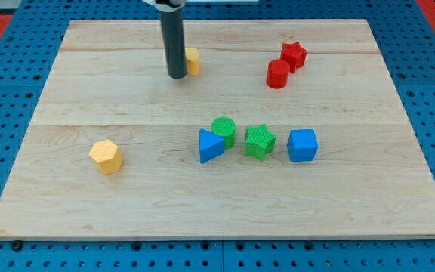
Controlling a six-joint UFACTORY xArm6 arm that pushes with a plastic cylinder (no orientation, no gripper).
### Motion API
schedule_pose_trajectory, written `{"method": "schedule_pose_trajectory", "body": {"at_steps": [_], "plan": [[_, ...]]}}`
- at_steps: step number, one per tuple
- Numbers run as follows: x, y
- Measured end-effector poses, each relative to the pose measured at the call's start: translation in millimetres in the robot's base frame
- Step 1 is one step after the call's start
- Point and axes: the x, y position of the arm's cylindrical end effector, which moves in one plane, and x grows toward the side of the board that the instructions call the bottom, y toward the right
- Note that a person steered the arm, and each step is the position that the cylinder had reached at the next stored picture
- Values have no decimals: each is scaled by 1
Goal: Move the red circle and the heart to the red star
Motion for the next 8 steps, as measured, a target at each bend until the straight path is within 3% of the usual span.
{"method": "schedule_pose_trajectory", "body": {"at_steps": [3, 5, 6, 7, 8], "plan": [[-110, 55], [-75, 25], [-51, 68], [-51, 131], [-62, 153]]}}
